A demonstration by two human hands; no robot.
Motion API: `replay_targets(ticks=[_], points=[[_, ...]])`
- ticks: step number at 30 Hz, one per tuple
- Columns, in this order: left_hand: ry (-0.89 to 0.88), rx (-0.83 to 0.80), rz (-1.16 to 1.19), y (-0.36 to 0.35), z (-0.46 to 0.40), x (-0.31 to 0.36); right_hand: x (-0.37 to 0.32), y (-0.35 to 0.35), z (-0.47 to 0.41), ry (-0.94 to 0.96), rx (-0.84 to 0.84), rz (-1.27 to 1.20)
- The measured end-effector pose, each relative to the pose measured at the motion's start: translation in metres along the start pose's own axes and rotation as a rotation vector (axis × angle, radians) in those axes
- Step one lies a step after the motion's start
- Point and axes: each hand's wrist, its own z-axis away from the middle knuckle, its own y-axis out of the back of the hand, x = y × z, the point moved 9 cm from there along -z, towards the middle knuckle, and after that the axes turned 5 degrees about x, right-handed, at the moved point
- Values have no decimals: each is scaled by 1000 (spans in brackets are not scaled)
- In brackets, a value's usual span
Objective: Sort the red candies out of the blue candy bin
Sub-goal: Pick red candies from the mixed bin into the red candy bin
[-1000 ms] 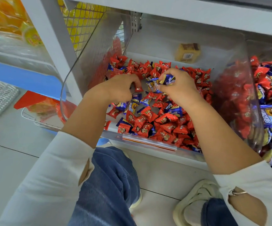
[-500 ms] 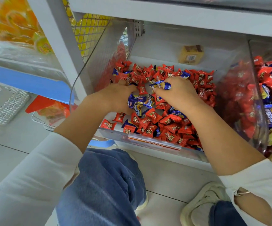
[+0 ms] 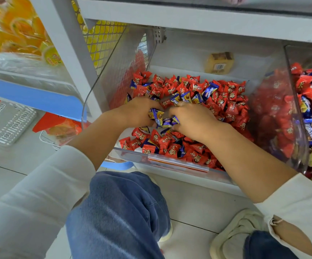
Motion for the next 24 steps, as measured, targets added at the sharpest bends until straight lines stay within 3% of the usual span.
replay_targets(ticks=[3, 8, 11, 13, 15, 17, 19, 21, 24], points=[[45, 58, 98, 9, -1, -10, 1, 8, 0, -20, 66, -29], [100, 81, 156, 16, 1, -11, 9, 25, 1, -102, 191, -282], [111, 134, 84, 21, -1, -14, 23, 29, 2, -205, 238, -368], [54, 185, -118, 29, 0, -8, 28, 33, 2, -222, 259, -377], [-10, 225, -179, 36, 6, 6, 22, 32, 2, -180, 228, -361], [-141, 113, -261, 22, 10, 15, 7, 24, 2, -92, 152, -299], [-124, 21, -379, 13, 12, 13, -5, 13, 1, -9, 66, -177], [20, 22, -257, 13, 10, -3, -10, 6, 1, 31, 13, -73], [41, 76, -130, 18, 11, -3, -11, 4, 1, 39, 6, -3]])
